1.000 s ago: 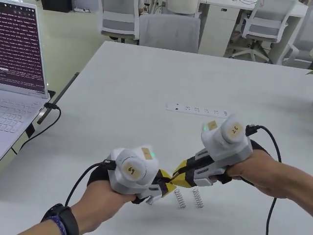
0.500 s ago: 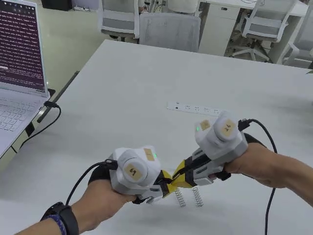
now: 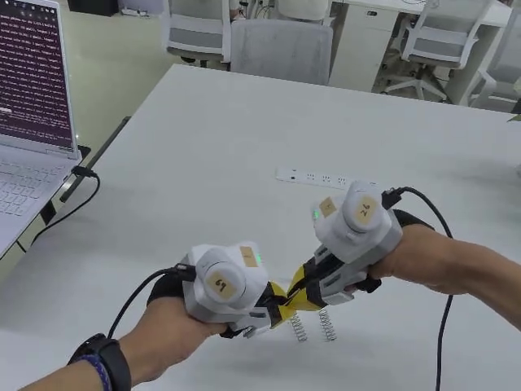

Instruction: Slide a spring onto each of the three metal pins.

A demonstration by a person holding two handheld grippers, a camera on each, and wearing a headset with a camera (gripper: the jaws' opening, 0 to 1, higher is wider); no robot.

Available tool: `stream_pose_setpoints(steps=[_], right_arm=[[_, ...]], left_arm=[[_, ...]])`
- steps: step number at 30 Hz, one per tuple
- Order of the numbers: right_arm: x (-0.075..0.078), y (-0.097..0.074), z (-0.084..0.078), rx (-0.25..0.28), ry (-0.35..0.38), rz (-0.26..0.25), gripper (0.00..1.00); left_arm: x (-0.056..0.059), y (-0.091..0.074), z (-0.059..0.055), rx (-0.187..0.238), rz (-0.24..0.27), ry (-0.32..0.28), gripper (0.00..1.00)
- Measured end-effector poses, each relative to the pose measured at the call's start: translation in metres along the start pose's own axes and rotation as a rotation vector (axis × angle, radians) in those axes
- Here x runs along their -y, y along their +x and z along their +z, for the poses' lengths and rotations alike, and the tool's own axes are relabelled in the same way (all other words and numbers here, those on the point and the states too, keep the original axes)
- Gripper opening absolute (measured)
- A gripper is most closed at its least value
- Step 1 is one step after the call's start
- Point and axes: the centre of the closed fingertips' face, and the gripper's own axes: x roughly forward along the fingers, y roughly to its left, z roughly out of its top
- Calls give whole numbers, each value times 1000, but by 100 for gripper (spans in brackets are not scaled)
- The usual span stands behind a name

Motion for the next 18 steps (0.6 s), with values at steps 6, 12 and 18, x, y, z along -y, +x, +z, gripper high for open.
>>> stream_pose_setpoints(steps=[6, 12, 18], right_arm=[[-1, 3, -2, -24, -27, 1, 5], [1, 5, -2, -34, -36, -7, 5], [3, 6, 0, -38, -44, -19, 5]], left_arm=[[0, 2, -3, 0, -1, 9, 0], [-1, 1, -5, -2, 6, 15, 0], [-4, 0, -6, -4, 18, 19, 0]])
